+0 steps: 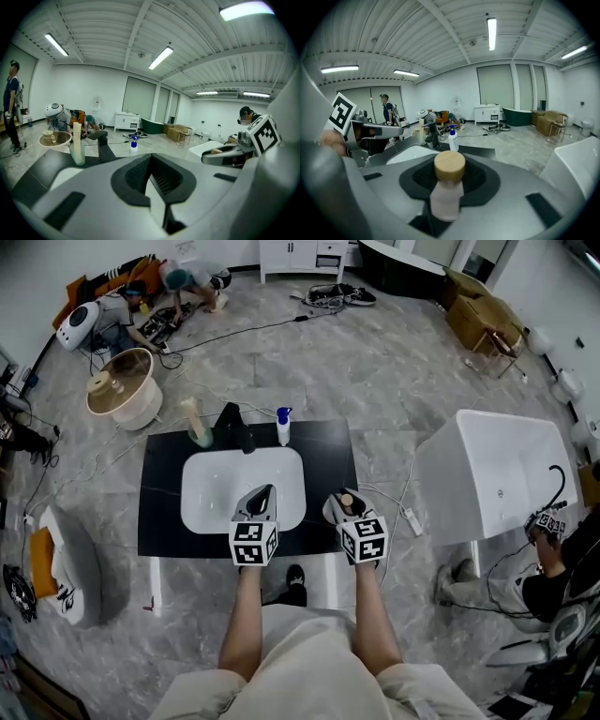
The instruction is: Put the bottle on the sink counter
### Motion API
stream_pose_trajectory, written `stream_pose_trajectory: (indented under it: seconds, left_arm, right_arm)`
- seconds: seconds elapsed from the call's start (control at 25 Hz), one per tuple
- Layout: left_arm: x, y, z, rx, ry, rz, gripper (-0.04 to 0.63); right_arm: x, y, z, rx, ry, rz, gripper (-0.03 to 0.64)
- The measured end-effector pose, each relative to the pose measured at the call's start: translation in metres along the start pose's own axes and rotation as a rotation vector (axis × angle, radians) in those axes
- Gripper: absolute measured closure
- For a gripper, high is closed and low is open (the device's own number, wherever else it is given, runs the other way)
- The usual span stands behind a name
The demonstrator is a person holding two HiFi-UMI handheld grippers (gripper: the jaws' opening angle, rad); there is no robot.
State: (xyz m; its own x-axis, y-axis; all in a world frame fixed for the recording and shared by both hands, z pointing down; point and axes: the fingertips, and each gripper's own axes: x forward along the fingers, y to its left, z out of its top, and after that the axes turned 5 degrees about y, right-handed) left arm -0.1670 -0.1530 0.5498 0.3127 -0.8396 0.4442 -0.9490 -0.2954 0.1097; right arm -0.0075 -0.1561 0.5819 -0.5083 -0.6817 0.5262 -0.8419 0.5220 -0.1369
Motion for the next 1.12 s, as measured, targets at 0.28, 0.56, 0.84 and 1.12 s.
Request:
stream_pose_trajectory:
  seconds: [0.28, 0.56, 0.84, 1.12]
  left_arm:
    - [0.023, 0.023, 0.015, -0.042, -0.006, -0.003, 0.589]
    - [0.035, 0.036, 0.017, -0.063, 0.001, 0.007, 0.589]
    - [0.047, 0.047, 0.030, -0.081, -0.021, 0.068, 0.589]
    - [0.071, 0.044, 0.045, -0.078, -0.019, 0.122, 0.589]
  right_arm:
    - [0.027, -0.012, 0.019, -0.003, 0.022, -0.016, 0.512]
    - [0.050, -0.024, 0.027, -0.010, 0.045, -0.012, 0.512]
    - [0.076, -0.033, 0.051, -0.056, 0.039, 0.046, 0.511]
    - [0.102, -0.042, 0.072, -0.103, 0.039, 0.130, 0.511]
